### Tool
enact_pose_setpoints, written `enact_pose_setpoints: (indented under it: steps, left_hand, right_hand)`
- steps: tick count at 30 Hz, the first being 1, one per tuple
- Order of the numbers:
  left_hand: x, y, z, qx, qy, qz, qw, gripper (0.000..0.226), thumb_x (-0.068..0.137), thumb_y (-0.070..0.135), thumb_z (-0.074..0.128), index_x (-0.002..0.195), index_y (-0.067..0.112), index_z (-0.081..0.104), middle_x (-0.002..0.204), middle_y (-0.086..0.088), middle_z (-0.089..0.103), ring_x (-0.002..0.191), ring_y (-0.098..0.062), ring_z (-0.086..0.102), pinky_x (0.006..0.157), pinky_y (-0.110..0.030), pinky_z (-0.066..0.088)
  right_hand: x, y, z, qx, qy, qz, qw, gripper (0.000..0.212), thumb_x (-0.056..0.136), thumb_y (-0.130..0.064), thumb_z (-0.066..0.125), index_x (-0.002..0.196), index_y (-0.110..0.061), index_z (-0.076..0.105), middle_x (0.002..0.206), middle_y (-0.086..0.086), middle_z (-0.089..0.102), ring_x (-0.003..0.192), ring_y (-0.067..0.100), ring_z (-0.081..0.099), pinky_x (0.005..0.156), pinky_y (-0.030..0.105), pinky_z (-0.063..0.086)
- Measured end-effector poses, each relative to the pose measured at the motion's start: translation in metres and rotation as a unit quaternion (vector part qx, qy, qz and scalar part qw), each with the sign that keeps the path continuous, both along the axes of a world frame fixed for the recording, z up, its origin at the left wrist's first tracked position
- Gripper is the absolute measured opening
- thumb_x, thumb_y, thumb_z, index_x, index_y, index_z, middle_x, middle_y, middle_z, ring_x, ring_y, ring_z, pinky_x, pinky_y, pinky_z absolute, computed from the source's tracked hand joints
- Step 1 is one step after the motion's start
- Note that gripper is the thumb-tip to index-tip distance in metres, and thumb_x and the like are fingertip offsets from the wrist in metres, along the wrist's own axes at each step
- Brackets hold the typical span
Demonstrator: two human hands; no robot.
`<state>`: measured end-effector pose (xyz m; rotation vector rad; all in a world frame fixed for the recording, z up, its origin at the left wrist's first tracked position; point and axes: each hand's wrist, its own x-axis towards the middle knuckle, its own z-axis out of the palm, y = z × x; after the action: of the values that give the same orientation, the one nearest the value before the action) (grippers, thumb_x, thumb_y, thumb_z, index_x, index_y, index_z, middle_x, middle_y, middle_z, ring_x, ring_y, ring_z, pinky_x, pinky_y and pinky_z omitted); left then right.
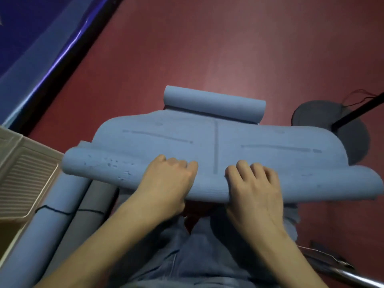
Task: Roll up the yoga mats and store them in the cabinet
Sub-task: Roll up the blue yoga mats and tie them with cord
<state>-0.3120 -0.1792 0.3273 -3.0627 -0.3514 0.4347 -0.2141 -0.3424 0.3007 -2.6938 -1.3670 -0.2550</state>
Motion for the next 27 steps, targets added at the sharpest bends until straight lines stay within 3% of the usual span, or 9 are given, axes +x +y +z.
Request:
enact_pose_setpoints:
  steps: [1, 3, 5, 12, 17, 19, 21, 23, 27]
  left_hand:
    - [-0.010, -0.005, 0.000, -0.019, -0.017, -0.001, 1.000, 0.044, 0.074, 0.024, 0.070, 0.101, 0.026, 0.036, 0.107, 0.000, 0.063, 0.101, -0.027, 0.064, 0.077, -0.036, 0.031]
    - [-0.026, -0.014, -0.005, -0.044, -0.022, -0.012, 0.999, 0.056, 0.042, 0.023, 0.081, 0.088, 0.023, 0.051, 0.079, -0.001, 0.062, 0.072, -0.026, 0.065, 0.065, -0.034, 0.040]
    - [-0.038, -0.016, -0.014, -0.059, -0.044, -0.012, 0.997, 0.056, 0.024, 0.018, 0.077, 0.076, 0.021, 0.057, 0.061, -0.001, 0.055, 0.054, -0.026, 0.059, 0.055, -0.032, 0.042]
    - [-0.029, -0.004, -0.027, -0.057, -0.087, 0.037, 0.994, 0.038, 0.040, 0.024, 0.059, 0.076, 0.023, 0.050, 0.064, 0.002, 0.055, 0.059, -0.029, 0.059, 0.065, -0.039, 0.045]
    - [-0.026, -0.012, -0.024, -0.072, -0.148, 0.039, 0.986, 0.039, 0.051, 0.020, 0.067, 0.088, 0.016, 0.057, 0.091, -0.006, 0.049, 0.084, -0.032, 0.049, 0.075, -0.042, 0.037]
    - [-0.023, -0.012, -0.022, -0.066, -0.166, 0.044, 0.983, 0.046, 0.051, 0.019, 0.068, 0.096, 0.015, 0.060, 0.091, -0.005, 0.046, 0.081, -0.031, 0.046, 0.070, -0.042, 0.035]
    - [-0.020, -0.013, -0.020, -0.068, -0.176, 0.066, 0.980, 0.050, 0.045, 0.018, 0.069, 0.094, 0.016, 0.059, 0.086, -0.003, 0.045, 0.076, -0.031, 0.045, 0.065, -0.042, 0.035]
    - [-0.022, -0.014, -0.018, -0.072, -0.184, 0.079, 0.977, 0.049, 0.041, 0.016, 0.067, 0.089, 0.014, 0.058, 0.081, -0.003, 0.046, 0.073, -0.032, 0.045, 0.065, -0.042, 0.035]
    - [-0.024, -0.017, -0.014, -0.079, -0.174, 0.097, 0.977, 0.048, 0.041, 0.017, 0.068, 0.088, 0.013, 0.059, 0.078, -0.003, 0.051, 0.072, -0.032, 0.050, 0.072, -0.042, 0.036]
  right_hand:
    - [-0.009, -0.006, 0.002, -0.002, 0.007, 0.006, 1.000, 0.040, 0.047, -0.008, 0.067, 0.086, -0.015, 0.058, 0.084, 0.007, 0.051, 0.075, 0.034, 0.050, 0.074, 0.044, 0.037]
    - [-0.023, -0.017, 0.003, -0.007, 0.019, 0.016, 1.000, 0.037, 0.048, -0.012, 0.064, 0.085, -0.017, 0.059, 0.084, 0.006, 0.052, 0.075, 0.034, 0.050, 0.074, 0.045, 0.037]
    - [-0.030, -0.022, 0.000, -0.009, 0.023, 0.015, 1.000, 0.033, 0.051, -0.013, 0.063, 0.083, -0.017, 0.059, 0.082, 0.006, 0.051, 0.073, 0.033, 0.050, 0.075, 0.044, 0.037]
    - [-0.006, 0.006, -0.004, -0.085, 0.075, 0.015, 0.993, 0.046, 0.038, -0.018, 0.071, 0.082, -0.017, 0.057, 0.083, 0.006, 0.050, 0.072, 0.032, 0.050, 0.069, 0.041, 0.037]
    - [0.012, 0.009, 0.006, -0.165, 0.120, 0.036, 0.978, 0.055, 0.029, -0.027, 0.078, 0.079, -0.020, 0.057, 0.079, 0.004, 0.052, 0.067, 0.030, 0.055, 0.062, 0.039, 0.040]
    - [0.019, 0.014, 0.013, -0.195, 0.129, 0.055, 0.971, 0.054, 0.036, -0.029, 0.079, 0.085, -0.022, 0.057, 0.085, 0.003, 0.052, 0.074, 0.030, 0.058, 0.065, 0.038, 0.037]
    - [0.026, 0.021, 0.019, -0.237, 0.148, 0.085, 0.957, 0.048, 0.061, -0.032, 0.074, 0.104, -0.026, 0.053, 0.104, 0.001, 0.049, 0.096, 0.027, 0.057, 0.074, 0.039, 0.032]
    - [0.034, 0.028, 0.026, -0.253, 0.189, 0.106, 0.943, 0.043, 0.074, -0.035, 0.068, 0.112, -0.028, 0.049, 0.113, -0.002, 0.047, 0.106, 0.025, 0.056, 0.080, 0.038, 0.035]
    - [0.053, 0.040, 0.031, -0.275, 0.261, 0.126, 0.917, 0.047, 0.068, -0.042, 0.075, 0.111, -0.030, 0.059, 0.109, -0.003, 0.058, 0.101, 0.025, 0.063, 0.076, 0.033, 0.044]
